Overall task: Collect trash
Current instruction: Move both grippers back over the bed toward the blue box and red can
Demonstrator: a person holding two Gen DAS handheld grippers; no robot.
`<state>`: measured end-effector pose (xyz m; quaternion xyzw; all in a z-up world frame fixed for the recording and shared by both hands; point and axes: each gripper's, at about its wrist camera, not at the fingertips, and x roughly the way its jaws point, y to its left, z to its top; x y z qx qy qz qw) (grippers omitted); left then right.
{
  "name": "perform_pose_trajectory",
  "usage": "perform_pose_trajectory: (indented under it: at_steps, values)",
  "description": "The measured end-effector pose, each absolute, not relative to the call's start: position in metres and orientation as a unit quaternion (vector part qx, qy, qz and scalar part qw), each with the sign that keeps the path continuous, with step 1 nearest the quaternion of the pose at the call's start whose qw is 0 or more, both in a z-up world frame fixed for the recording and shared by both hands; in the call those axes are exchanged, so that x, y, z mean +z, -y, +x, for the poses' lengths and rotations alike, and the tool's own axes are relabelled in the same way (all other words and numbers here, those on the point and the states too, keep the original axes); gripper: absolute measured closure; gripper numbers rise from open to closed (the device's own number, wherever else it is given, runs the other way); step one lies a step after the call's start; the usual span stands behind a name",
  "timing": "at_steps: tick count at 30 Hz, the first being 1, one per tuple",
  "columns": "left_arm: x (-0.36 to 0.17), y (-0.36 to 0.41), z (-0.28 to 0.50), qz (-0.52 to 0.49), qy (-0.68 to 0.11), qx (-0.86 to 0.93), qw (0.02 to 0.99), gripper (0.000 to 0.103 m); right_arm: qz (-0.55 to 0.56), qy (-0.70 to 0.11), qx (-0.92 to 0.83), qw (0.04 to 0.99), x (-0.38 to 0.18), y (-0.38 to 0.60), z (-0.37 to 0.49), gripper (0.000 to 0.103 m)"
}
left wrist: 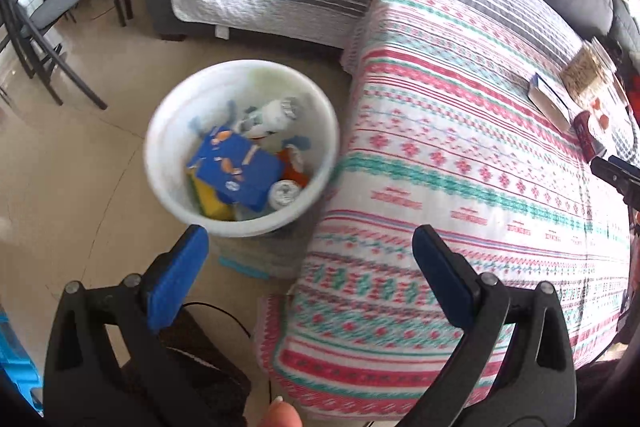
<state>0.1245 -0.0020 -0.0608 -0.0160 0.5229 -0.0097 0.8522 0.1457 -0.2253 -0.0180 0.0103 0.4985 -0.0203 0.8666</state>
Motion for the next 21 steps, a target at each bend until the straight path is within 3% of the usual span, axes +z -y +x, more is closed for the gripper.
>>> perform_pose_trajectory:
  at_steps: [21]
  values:
    - [-0.068, 0.196, 0.184, 0.072, -0.534, -0.092, 0.837, 0.001, 0.081, -0.487, -0.134, 0.859, -0.023, 0.394, 0.101, 0.017]
